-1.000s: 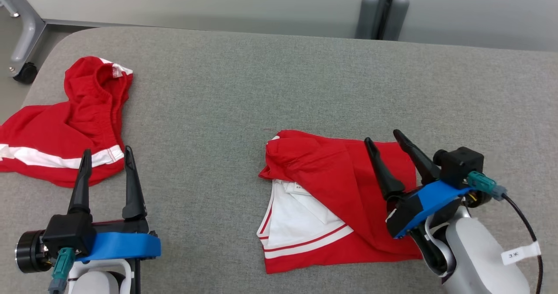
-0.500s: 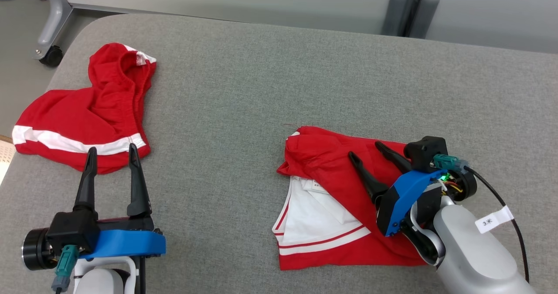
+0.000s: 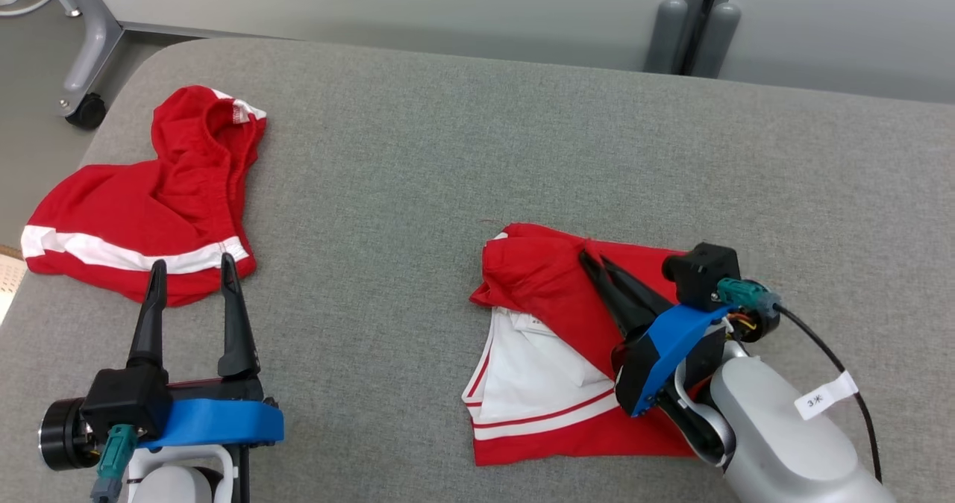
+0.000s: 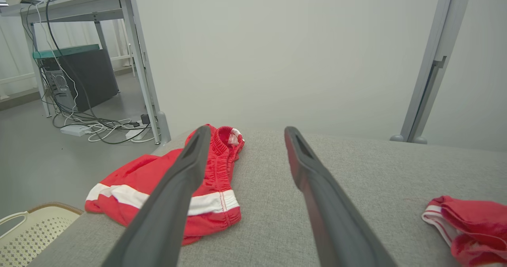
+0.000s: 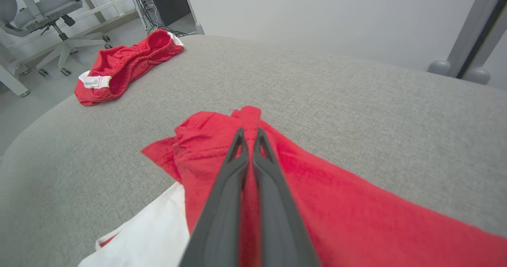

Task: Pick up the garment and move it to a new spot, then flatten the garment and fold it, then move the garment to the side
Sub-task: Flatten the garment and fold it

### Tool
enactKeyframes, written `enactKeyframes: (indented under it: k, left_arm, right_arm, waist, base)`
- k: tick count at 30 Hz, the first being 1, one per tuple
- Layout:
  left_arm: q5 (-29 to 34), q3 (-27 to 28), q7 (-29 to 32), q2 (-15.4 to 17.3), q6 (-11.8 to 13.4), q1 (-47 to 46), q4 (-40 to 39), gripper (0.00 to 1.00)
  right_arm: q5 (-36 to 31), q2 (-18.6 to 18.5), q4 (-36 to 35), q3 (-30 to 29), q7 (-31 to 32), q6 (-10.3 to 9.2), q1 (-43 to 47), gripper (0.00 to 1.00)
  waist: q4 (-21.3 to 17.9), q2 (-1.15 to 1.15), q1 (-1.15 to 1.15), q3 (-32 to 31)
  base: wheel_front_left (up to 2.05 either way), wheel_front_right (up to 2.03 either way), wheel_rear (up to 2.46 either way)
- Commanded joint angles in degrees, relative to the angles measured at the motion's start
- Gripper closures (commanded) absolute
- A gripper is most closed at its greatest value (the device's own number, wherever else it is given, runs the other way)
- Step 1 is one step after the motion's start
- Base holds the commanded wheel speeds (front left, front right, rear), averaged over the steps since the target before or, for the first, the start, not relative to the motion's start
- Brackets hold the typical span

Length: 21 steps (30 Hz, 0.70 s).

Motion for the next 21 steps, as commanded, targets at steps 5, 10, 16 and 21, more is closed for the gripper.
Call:
enactKeyframes:
  k: [5,10,16,21]
  left_arm:
    - [0.6,0.6,-0.3,-0.1,-0.3,0.7,0.2,0.0]
    - [0.8,0.8,-0.3,-0.1,-0.4,1.3,0.0,0.0]
    - [0.7,0.8,-0.3,-0.1,-0.5,1.6,0.2,0.0]
    - [1.1,1.3,-0.3,-0.1,-0.6,2.0,0.3,0.0]
  right_arm:
    - [1.9,-1.3,-3.7,4.9,-2.1,0.01,3.1,1.0]
    - [3.3,-1.8,-8.0,10.0,-2.1,0.01,6.7,1.0]
    - [5.0,-1.4,-10.2,14.3,-2.8,0.01,9.2,0.0]
    - [4.9,-1.7,-11.2,13.3,-5.7,0.01,9.1,0.0]
  waist:
    - [-0.8,0.0,0.0,-1.3]
    - [-1.5,0.0,0.0,-2.0]
    - [-2.2,0.0,0.0,-2.3]
    - [-3.2,0.0,0.0,-2.9]
  base:
    - [0.0,0.0,0.0]
    - [0.0,0.0,0.0]
    - [0.0,0.0,0.0]
    - [0.0,0.0,0.0]
